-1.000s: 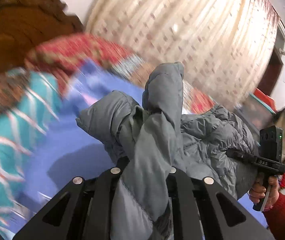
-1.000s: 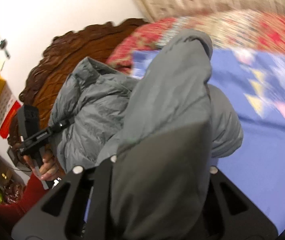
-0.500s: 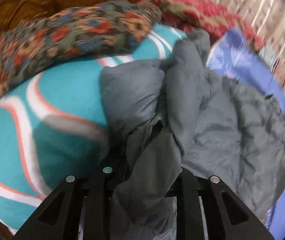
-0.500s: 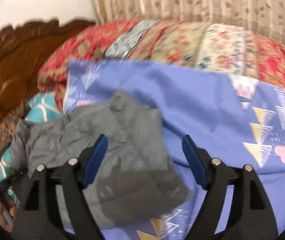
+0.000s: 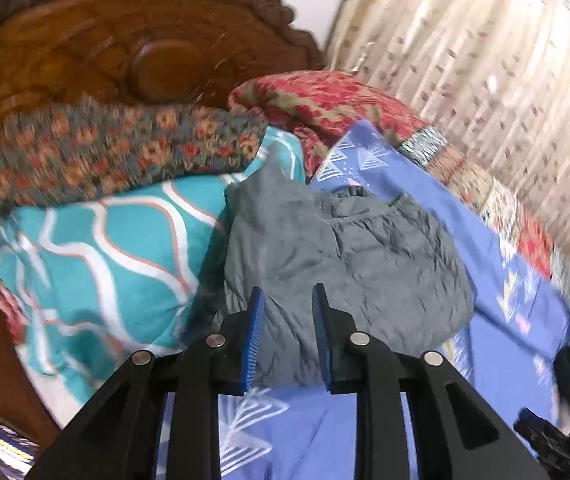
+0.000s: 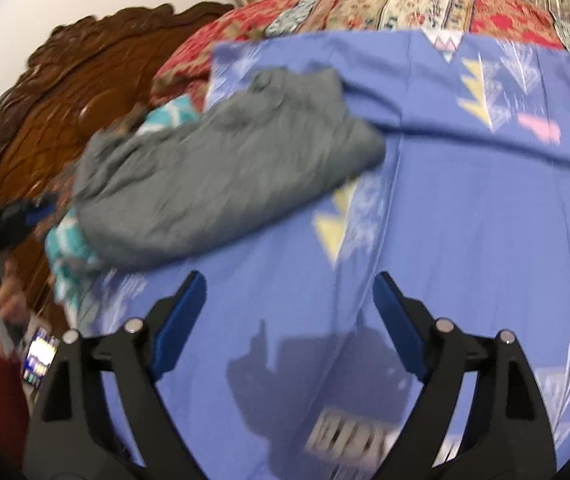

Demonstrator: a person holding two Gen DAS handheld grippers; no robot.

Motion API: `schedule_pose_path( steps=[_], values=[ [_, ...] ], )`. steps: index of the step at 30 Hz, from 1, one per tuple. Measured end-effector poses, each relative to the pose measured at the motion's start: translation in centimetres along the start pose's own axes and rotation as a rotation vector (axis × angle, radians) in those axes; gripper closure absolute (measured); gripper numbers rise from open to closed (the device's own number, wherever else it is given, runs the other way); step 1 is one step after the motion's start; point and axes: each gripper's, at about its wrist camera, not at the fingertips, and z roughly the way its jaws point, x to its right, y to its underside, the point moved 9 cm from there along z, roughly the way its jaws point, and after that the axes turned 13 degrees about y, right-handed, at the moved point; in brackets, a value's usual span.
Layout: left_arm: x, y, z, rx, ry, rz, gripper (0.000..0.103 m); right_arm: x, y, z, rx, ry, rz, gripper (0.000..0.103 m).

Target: Fold large clothes

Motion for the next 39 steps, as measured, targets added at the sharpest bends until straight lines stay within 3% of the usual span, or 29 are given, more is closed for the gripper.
schedule_pose_path(
  steps=[1,4,7,10,14,18,20,24,27,29,33,37,39],
  values=[
    [0.2,0.2,-0.3,-0.004,-0.026,0.020,0.055,-0.8,1.5,-0.6,-0.017,-0.016,-0.012,0.021],
    [0.2,1.0,-1.8,-0.012,-0.002,-0.004,0.055,-4.2,3.6,-1.3,-0.058,-0.052,-0.125,0.021],
    [-0.5,2.3,-2.3,-0.005,0.018,-0.006,0.055,-6.9,3.9,-1.6,-0.076,-0.085,-0.189,0.037],
    [-0.6,4.3,0.1,-0.071,0.034,0.058,0.056,-8.8,4.3,-1.6,-0.084,-0.102,-0.215,0.040],
    [-0.9,4.2,5.2,-0.107,0.023,0.168,0.061,-9.2,5.3,-1.2,-0.094,-0.083,-0.243,0.040],
    [-4.0,1.9,14.8,-0.219,-0.115,0.276,0.071,-7.6,6.5,-0.2,-0.116,-0.036,-0.215,0.040],
    [-4.9,0.0,18.4,-0.230,-0.172,0.299,0.071,-6.7,6.8,0.3,-0.132,-0.018,-0.196,0.040],
    [-6.0,-3.1,25.1,-0.295,-0.269,0.243,0.071,-4.4,6.8,2.0,-0.181,-0.007,-0.109,0.040],
    [-6.8,-2.2,28.5,-0.400,-0.391,0.193,0.071,-3.0,6.7,3.5,-0.215,0.013,-0.073,0.040],
    [-5.4,-2.1,28.3,-0.392,-0.414,0.241,0.071,-2.5,6.3,3.6,-0.218,-0.017,-0.029,0.040],
    [-3.2,-1.5,25.1,-0.341,-0.357,0.303,0.071,-2.4,5.7,2.5,-0.182,-0.031,-0.034,0.040],
    [-2.9,-1.5,18.8,-0.280,-0.304,0.248,0.071,-2.8,5.5,0.5,-0.152,-0.057,-0.029,0.037],
    [-2.3,-1.7,14.5,-0.232,-0.232,0.181,0.071,-3.2,5.3,-1.0,-0.123,-0.074,-0.031,0.032]
  ],
)
